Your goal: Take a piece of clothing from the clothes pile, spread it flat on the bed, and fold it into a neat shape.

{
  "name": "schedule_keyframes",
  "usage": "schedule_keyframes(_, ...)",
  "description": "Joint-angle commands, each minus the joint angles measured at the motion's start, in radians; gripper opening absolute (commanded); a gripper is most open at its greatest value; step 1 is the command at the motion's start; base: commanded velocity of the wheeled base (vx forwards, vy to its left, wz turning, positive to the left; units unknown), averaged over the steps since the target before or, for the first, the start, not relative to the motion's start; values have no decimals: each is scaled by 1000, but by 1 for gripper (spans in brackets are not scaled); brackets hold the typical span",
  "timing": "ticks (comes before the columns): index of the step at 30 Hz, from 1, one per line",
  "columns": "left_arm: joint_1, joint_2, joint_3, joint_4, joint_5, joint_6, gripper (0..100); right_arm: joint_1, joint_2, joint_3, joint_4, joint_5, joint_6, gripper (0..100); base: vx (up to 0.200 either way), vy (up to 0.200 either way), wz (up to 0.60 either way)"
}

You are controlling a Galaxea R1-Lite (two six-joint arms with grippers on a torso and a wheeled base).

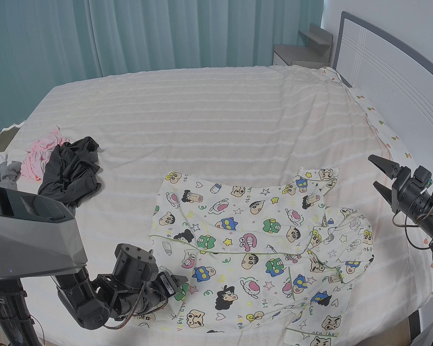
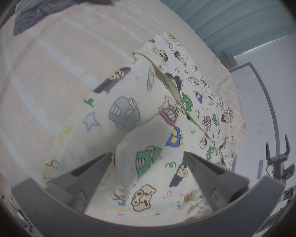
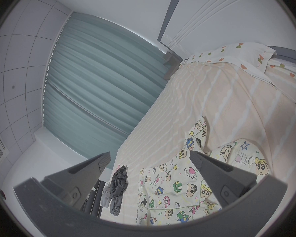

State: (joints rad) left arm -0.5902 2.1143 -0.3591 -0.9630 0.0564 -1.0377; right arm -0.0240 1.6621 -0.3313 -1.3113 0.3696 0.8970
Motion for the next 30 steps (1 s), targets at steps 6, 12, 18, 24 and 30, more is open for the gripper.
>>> schedule_keyframes(6, 7, 3, -9, 0, 53, 4, 0, 4, -2, 5, 0, 0, 0, 100, 0, 0, 0)
schedule_keyframes(12, 38, -14, -20, 0, 100, 14, 0, 4, -2, 5, 0, 0, 0, 100, 0, 0, 0)
schedule_keyframes(18, 95, -74, -20, -2, 105, 56, 0, 4, -2, 5, -2, 0, 0, 100, 0, 0, 0)
schedule_keyframes(24, 167, -126, -46, -22, 102, 119, 0, 4, -2, 5, -2, 0, -1, 100, 0, 0, 0)
schedule_keyframes(30, 224, -91, -70, -42, 92, 160, 0, 4, -2, 5, -2, 0, -1, 100, 0, 0, 0)
